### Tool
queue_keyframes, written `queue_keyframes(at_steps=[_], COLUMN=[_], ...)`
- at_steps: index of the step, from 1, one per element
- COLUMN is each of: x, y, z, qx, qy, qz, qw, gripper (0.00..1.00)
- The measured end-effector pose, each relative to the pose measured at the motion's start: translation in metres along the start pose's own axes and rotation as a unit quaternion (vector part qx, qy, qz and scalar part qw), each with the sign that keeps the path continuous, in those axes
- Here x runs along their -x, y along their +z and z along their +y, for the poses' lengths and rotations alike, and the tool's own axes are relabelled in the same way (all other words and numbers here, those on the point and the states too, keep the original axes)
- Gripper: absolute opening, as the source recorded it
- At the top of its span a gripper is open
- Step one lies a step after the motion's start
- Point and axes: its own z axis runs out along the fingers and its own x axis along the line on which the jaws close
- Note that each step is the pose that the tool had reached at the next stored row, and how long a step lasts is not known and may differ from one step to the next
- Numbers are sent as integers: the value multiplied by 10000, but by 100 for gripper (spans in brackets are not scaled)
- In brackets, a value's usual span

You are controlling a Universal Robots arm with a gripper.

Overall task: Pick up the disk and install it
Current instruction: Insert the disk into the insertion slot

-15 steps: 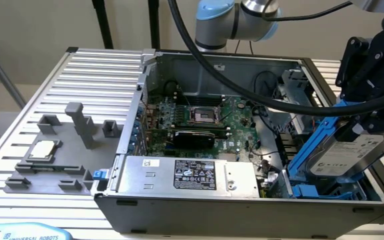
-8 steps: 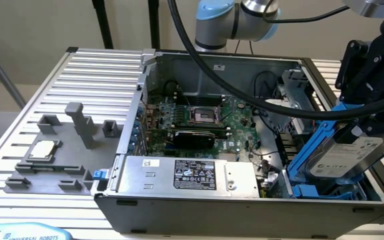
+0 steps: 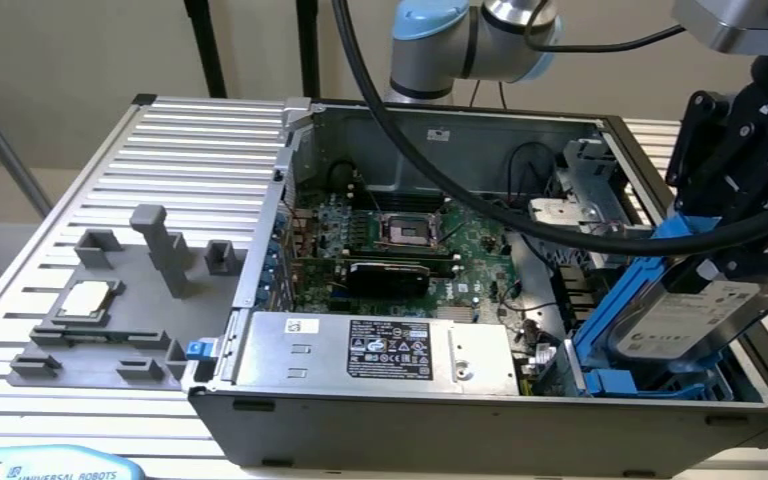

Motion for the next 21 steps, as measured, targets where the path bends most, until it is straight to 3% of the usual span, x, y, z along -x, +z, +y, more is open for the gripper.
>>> queue_keyframes(at_steps=[21], x=[1], y=[211], z=[-10], qx=[0], qy=[0], qz=[0], qw=[10000], gripper=[33])
